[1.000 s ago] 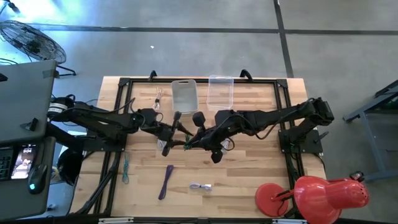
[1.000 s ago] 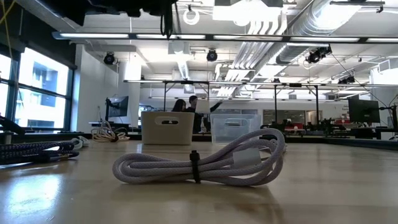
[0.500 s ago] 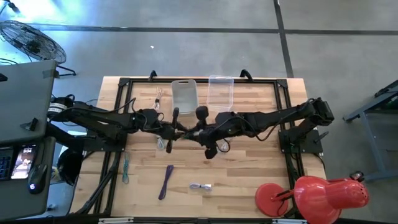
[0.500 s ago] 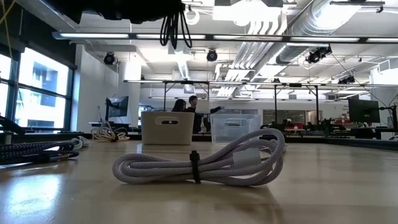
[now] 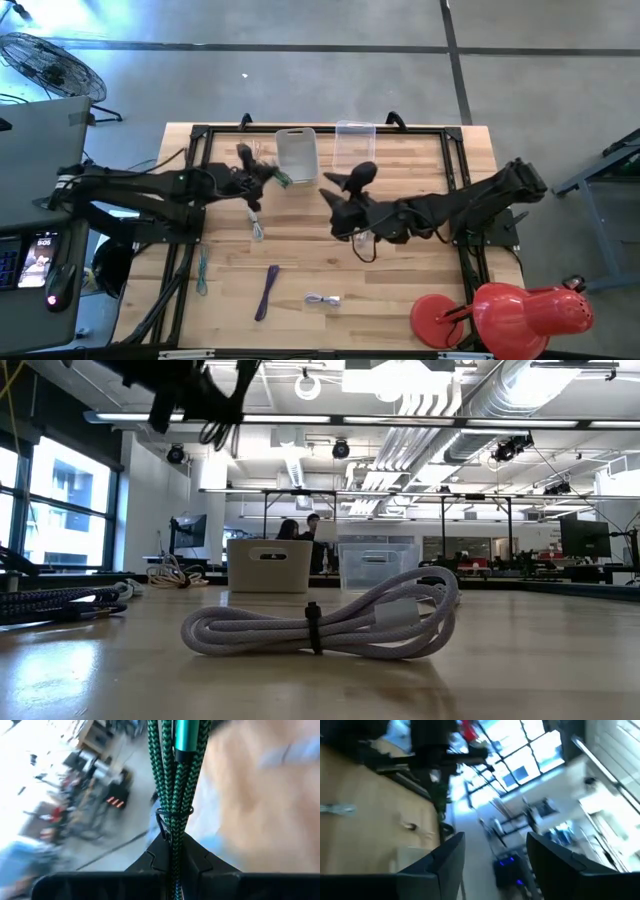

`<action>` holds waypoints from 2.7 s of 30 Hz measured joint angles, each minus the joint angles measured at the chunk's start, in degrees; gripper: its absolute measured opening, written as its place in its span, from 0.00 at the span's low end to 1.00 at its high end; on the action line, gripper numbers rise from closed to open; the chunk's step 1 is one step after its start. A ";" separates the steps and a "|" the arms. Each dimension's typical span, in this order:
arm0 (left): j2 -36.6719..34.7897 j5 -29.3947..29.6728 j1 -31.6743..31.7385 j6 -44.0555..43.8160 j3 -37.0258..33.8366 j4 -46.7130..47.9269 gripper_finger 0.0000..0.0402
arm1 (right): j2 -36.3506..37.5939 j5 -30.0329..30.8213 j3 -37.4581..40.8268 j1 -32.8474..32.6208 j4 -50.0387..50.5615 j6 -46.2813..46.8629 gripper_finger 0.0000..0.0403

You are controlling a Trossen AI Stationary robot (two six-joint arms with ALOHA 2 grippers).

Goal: Pick & Place USB Port
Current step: Put the green charger cable into the grey bin

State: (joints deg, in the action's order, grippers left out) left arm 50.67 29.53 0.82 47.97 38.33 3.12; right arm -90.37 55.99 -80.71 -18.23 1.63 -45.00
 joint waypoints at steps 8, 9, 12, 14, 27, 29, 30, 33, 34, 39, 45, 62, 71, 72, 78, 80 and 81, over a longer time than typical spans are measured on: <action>0.71 -4.27 13.50 31.11 -0.07 8.17 0.03 | 1.75 3.67 0.00 0.92 8.56 7.47 0.50; 1.46 -5.43 14.82 33.56 -0.07 8.03 0.03 | 2.00 3.69 0.00 1.20 9.79 9.09 0.50; 4.09 -7.66 18.86 38.54 1.14 8.09 0.03 | 2.12 3.67 0.00 2.07 13.63 13.44 0.50; 6.29 -10.48 21.26 39.21 3.35 9.64 0.03 | 2.12 2.80 0.02 2.55 16.11 16.14 0.50; 25.02 -16.88 28.90 49.22 21.55 26.52 0.03 | 2.36 -2.56 0.02 4.51 20.48 20.93 0.50; 27.72 -15.22 28.80 51.75 22.69 26.93 0.03 | 2.36 -2.64 0.02 4.49 20.50 21.00 0.50; 28.93 -14.66 28.80 52.65 23.11 26.98 0.03 | 2.36 -2.73 0.02 4.47 20.54 21.17 0.50; 32.56 -14.36 28.80 53.87 24.18 26.86 0.03 | 2.36 -2.90 0.02 4.47 21.74 22.28 0.50; 33.63 -14.40 28.80 53.91 24.45 26.54 0.03 | 2.36 -2.88 0.02 4.47 22.29 22.59 0.50; 38.88 -12.41 28.80 53.89 24.87 22.41 0.03 | 2.36 -2.90 0.04 5.13 24.08 25.17 0.50; 42.04 -12.11 28.83 54.22 24.90 20.00 0.05 | 2.36 -4.67 0.04 6.35 25.88 27.53 0.50; 42.25 -5.76 28.78 47.23 24.90 15.77 0.06 | 2.36 -6.95 0.04 8.53 27.06 28.53 0.50; 42.21 0.93 25.94 53.03 24.90 16.98 0.06 | 2.36 -7.18 0.07 8.51 27.27 28.57 0.50; 42.21 0.91 25.88 53.17 24.90 17.01 0.06 | 2.36 -7.50 0.06 8.51 27.29 28.64 0.50; 42.21 3.75 25.38 46.83 24.90 14.33 0.08 | 2.36 -10.29 0.07 8.51 27.83 29.72 0.50; 42.16 4.49 25.39 44.75 24.90 13.58 0.11 | 2.36 -10.23 0.07 8.51 27.99 29.75 0.50; 42.16 4.53 25.39 44.03 24.90 13.71 0.12 | 2.36 -10.20 0.07 8.51 27.99 29.75 0.50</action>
State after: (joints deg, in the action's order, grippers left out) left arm 92.84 34.05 26.22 92.00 63.22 16.82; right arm -88.01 45.78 -80.64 -9.72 29.63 -15.25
